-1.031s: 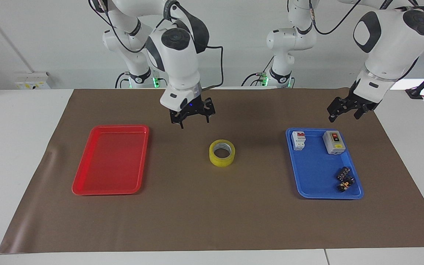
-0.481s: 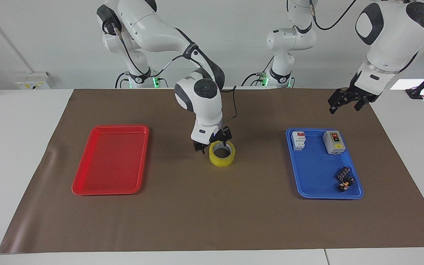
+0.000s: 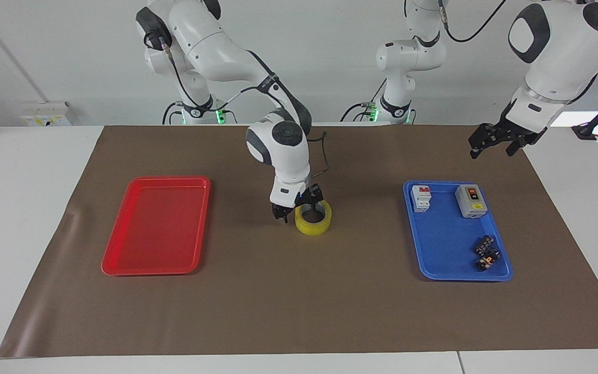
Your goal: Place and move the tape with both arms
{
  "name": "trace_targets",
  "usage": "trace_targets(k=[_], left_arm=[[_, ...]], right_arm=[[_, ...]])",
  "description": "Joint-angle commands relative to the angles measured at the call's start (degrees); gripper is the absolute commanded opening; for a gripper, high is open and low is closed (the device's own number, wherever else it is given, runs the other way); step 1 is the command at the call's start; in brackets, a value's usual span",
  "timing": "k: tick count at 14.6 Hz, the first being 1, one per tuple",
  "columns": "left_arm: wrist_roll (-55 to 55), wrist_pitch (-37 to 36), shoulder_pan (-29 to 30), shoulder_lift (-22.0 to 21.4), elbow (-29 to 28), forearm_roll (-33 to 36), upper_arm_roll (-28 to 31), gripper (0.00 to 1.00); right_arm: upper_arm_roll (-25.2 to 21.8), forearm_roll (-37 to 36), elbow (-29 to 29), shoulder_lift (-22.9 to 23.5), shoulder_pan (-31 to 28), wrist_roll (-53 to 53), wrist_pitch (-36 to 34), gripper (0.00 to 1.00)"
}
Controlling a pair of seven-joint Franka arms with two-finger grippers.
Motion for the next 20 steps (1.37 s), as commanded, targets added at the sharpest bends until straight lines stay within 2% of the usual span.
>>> trace_targets(k=[1, 2, 3, 4, 5, 6, 7, 12, 13, 17, 18, 20], left_arm=[[0.9, -0.9, 0.3, -1.9, -1.5, -1.5, 0.2, 1.00], [0.9, -0.9, 0.3, -2.5, -1.8, -1.5, 0.2, 1.00], [0.8, -0.8, 0.3, -3.2, -2.8, -1.5, 0.2, 1.00], [0.8, -0.8, 0.3, -3.6, -3.2, -1.5, 0.2, 1.00], [0.8, -0.7, 0.3, -3.6, -3.2, -1.5, 0.2, 1.00], [0.8, -0.3, 0.2, -3.5, -3.2, -1.5, 0.2, 1.00], [0.7, -0.2, 0.2, -3.3, -3.0, -1.5, 0.2, 1.00], [0.5, -0.9, 0.2, -3.0, -2.0, -1.5, 0.2, 1.00], [0.5, -0.9, 0.2, -2.9, -2.0, -1.5, 0.2, 1.00], [0.4, -1.0, 0.2, -3.2, -1.9, -1.5, 0.2, 1.00], [0.3, -1.0, 0.2, -3.3, -2.1, -1.5, 0.2, 1.00], [0.2, -0.4, 0.2, -3.3, -2.3, -1.5, 0.1, 1.00]], right_arm=[[0.5, -2.4, -3.1, -0.9, -1.0, -1.3, 2.0, 1.00], [0.5, -3.0, -3.3, -0.9, -1.0, -1.3, 2.5, 0.99], [0.5, -3.1, -3.5, -0.9, -1.1, -1.3, 3.0, 0.90], [0.5, -3.1, -3.5, -0.9, -1.1, -1.3, 3.1, 0.75], [0.5, -3.1, -3.4, -0.9, -1.1, -1.3, 3.1, 0.49], [0.5, -3.1, -3.4, -0.9, -1.1, -1.3, 2.8, 0.18], [0.5, -3.1, -3.4, -0.9, -1.1, -1.3, 2.0, 0.00], [0.5, -3.1, -2.3, -1.0, -1.0, -0.9, -0.1, 0.00], [0.5, -3.1, -0.6, -1.0, -1.1, -1.0, -2.9, 0.00], [0.6, -2.5, 15.6, 0.4, -1.8, -1.0, -23.1, 0.00], [0.6, -2.3, 16.9, 0.0, -2.8, -1.0, -25.0, 0.00], [0.7, -2.4, 16.6, -3.7, -7.0, -2.1, -28.9, 0.00]])
